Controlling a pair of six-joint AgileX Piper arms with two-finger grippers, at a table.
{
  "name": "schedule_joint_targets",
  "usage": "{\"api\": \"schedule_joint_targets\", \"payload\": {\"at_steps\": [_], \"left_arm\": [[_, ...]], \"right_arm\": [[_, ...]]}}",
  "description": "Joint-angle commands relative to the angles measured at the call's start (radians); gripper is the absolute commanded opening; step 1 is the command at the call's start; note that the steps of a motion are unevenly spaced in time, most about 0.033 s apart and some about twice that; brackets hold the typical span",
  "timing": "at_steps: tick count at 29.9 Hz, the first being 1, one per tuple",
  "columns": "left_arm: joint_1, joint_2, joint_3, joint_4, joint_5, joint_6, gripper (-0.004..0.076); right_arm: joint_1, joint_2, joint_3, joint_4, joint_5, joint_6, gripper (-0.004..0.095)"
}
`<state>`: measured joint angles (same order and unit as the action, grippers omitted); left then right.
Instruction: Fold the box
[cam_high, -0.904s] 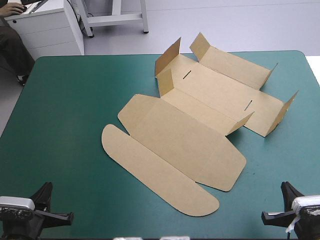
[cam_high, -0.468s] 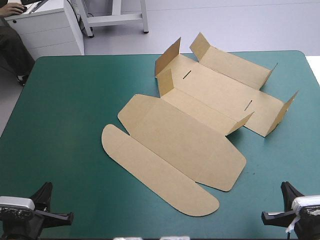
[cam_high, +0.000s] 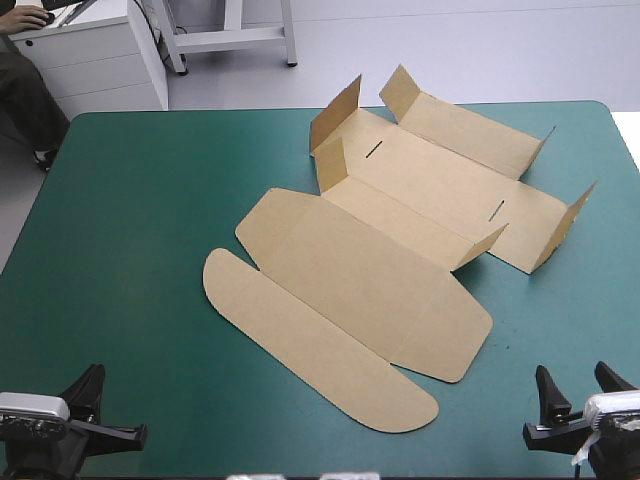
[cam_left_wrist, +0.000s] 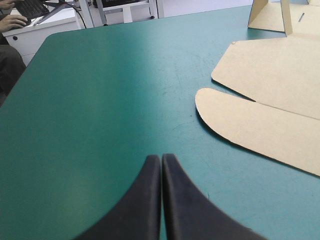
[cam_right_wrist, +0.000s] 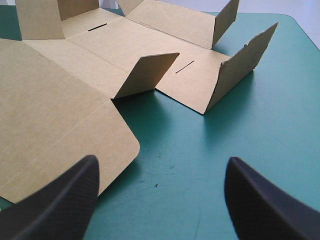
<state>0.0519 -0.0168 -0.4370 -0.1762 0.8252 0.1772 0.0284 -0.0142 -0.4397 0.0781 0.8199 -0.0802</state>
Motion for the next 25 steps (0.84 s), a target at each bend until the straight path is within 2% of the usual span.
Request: {"api": "schedule_joint_targets", "payload": {"at_steps": [1,11,17,25], "left_arm": [[-0.008,-0.013,-0.02,-0.007,-0.08,-0.011,-0.001],[-0.008,-0.013,-0.02,-0.005,-0.08,-0.011,-0.001],[-0.008,-0.013,-0.02,-0.005,-0.08,-0.011,-0.001],[-0.008,-0.013,-0.02,-0.005,-0.08,-0.011,-0.001]], "right_arm": [[0.002,-0.021,-0.024,-0.001,-0.079,-0.001,0.0739],[0.002,0.004,-0.026,-0.006,-0.081,0.014,0.0739],[0.002,0.152,-0.106,-0.006,-0.081,0.23,0.0739],[0.002,0.524,-0.328,0.002,-0.083,0.438,0.0738]]}}
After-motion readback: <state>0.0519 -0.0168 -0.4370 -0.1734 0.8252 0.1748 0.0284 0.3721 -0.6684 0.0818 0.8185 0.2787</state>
